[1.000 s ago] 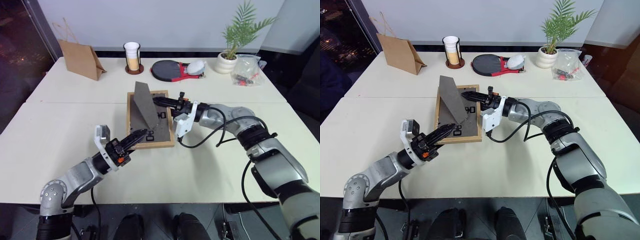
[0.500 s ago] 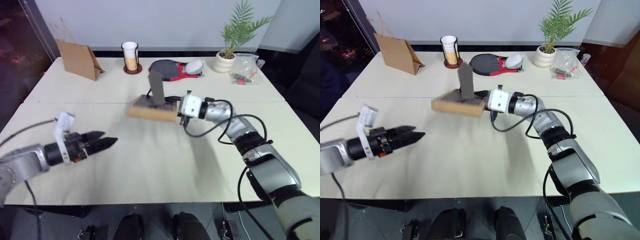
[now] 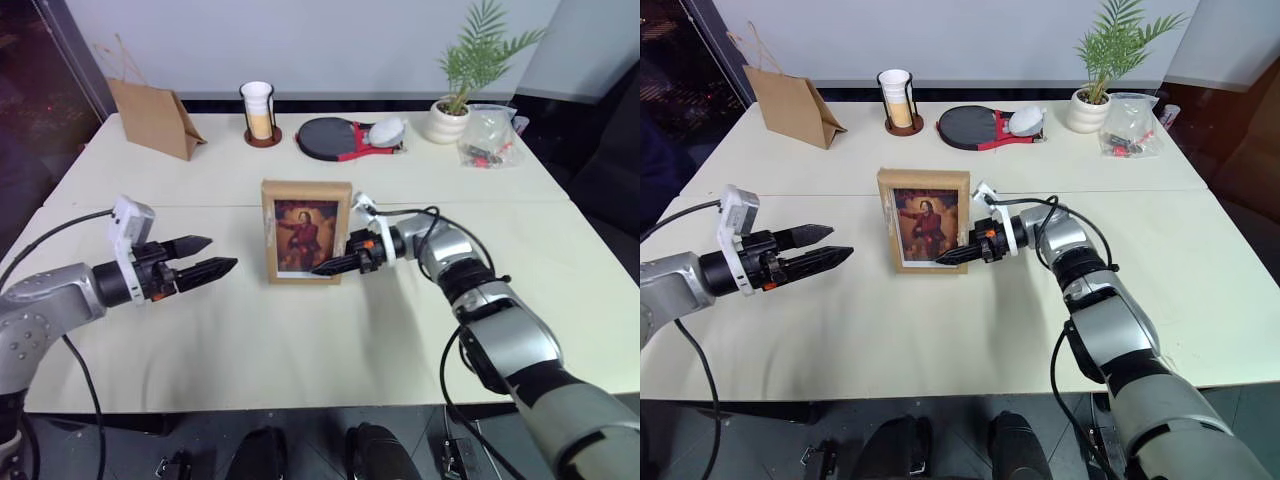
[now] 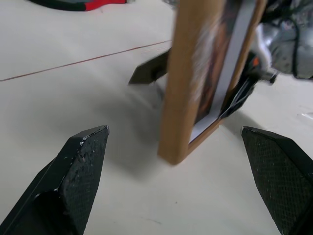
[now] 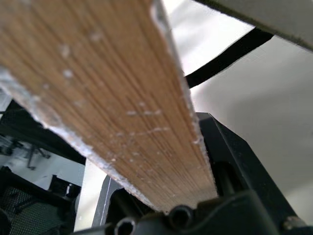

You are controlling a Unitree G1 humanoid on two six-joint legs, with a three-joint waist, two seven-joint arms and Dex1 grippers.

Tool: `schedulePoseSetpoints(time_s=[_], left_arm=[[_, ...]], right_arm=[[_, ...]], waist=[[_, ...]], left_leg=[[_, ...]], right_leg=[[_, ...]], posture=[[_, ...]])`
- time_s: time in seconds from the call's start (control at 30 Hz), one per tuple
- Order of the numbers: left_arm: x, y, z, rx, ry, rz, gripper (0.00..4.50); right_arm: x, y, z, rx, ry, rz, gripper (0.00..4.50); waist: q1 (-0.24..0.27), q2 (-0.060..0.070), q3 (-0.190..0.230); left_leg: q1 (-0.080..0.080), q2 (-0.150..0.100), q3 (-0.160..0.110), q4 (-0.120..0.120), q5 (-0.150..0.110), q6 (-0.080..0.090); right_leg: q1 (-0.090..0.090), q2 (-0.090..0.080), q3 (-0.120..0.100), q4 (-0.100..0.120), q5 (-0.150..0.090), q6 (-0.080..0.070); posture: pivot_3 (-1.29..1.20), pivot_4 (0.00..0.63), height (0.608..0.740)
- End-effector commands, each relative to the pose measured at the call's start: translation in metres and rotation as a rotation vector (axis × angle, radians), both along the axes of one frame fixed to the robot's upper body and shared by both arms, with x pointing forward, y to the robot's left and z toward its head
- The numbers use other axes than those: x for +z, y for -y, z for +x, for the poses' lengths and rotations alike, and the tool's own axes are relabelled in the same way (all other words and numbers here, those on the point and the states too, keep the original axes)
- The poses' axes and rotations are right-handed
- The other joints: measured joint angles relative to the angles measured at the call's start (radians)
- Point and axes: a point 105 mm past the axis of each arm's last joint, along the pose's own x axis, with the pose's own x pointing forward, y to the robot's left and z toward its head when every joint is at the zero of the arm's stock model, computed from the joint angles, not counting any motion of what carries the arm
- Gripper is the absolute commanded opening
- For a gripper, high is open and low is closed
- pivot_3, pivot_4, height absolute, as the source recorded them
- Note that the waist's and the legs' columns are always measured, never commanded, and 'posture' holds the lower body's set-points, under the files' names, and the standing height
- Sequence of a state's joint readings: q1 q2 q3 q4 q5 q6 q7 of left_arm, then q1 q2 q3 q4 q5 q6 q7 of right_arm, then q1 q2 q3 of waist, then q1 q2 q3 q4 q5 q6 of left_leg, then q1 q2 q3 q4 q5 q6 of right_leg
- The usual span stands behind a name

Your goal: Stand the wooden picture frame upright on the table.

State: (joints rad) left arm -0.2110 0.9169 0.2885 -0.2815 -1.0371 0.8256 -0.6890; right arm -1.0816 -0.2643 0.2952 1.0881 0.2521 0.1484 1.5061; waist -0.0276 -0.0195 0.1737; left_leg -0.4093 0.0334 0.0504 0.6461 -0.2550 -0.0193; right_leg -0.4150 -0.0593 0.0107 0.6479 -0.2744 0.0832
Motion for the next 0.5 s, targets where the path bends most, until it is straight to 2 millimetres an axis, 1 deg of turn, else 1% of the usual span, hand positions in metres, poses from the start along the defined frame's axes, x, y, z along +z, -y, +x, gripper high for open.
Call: schedulePoseSetpoints(time_s=[0.03, 0.17, 0.23, 0.3, 0.37, 0.4, 0.47, 0.5], left_arm=[[0.010, 0.003, -0.001, -0.001, 0.048, 0.009, 4.44], [0.013, 0.004, -0.001, -0.002, 0.053, 0.005, 4.44], [0.013, 0.004, -0.001, -0.002, 0.052, 0.001, 4.50], [0.012, 0.005, -0.002, -0.009, 0.049, 0.000, 4.50], [0.011, 0.007, -0.005, -0.030, 0.048, 0.016, 4.50], [0.010, 0.008, -0.006, -0.038, 0.047, 0.019, 4.50], [0.009, 0.007, -0.008, -0.051, 0.054, 0.037, 4.50], [0.008, 0.006, -0.010, -0.061, 0.061, 0.052, 4.50]], right_arm=[[-0.005, -0.007, 0.002, -0.011, 0.002, -0.005, 1.12], [-0.018, -0.005, 0.000, -0.025, -0.045, -0.033, 1.12], [-0.020, -0.001, 0.000, -0.034, -0.062, -0.033, 2.14], [-0.020, 0.006, 0.001, -0.042, -0.047, -0.042, 2.99], [-0.018, 0.019, 0.005, -0.067, 0.003, -0.059, 4.04], [-0.015, 0.026, 0.006, -0.078, 0.019, -0.058, 4.46], [-0.006, 0.051, 0.011, -0.122, 0.098, -0.078, 4.46], [0.003, 0.069, 0.012, -0.157, 0.144, -0.080, 4.46]], waist=[[-0.005, 0.000, 0.000], [-0.015, 0.000, 0.000], [-0.015, 0.000, 0.000], [-0.016, 0.000, 0.000], [-0.017, 0.000, 0.000], [-0.017, 0.000, 0.000], [-0.013, 0.000, 0.000], [-0.010, 0.000, 0.000]], left_leg=[[0.000, 0.000, 0.000, 0.000, 0.000, 0.000], [0.000, -0.001, 0.000, 0.001, 0.000, 0.000], [0.000, -0.001, 0.000, 0.000, 0.000, 0.000], [0.000, -0.001, 0.000, 0.000, 0.000, -0.001], [0.000, -0.001, 0.000, 0.000, 0.000, -0.001], [0.000, -0.001, 0.000, 0.000, 0.000, -0.001], [0.000, -0.002, 0.000, 0.000, 0.000, -0.001], [0.000, -0.002, -0.001, 0.000, 0.000, -0.001]], right_leg=[[0.000, -0.001, 0.000, 0.000, 0.000, 0.000], [0.000, -0.002, 0.000, 0.000, 0.000, 0.000], [0.000, -0.003, 0.000, 0.001, 0.000, 0.000], [0.000, -0.003, 0.000, 0.001, 0.000, 0.000], [0.000, -0.003, 0.000, 0.001, 0.000, 0.000], [0.000, -0.003, 0.000, 0.001, 0.000, 0.000], [0.000, -0.003, 0.000, 0.001, 0.000, 0.000], [0.000, -0.004, 0.000, 0.000, 0.000, 0.000]], posture=[[0.00, 0.150, 0.740], [0.00, 0.150, 0.740], [0.00, 0.150, 0.740], [0.00, 0.150, 0.740], [0.00, 0.150, 0.740], [0.00, 0.150, 0.740], [0.00, 0.150, 0.740], [0.00, 0.150, 0.740]])
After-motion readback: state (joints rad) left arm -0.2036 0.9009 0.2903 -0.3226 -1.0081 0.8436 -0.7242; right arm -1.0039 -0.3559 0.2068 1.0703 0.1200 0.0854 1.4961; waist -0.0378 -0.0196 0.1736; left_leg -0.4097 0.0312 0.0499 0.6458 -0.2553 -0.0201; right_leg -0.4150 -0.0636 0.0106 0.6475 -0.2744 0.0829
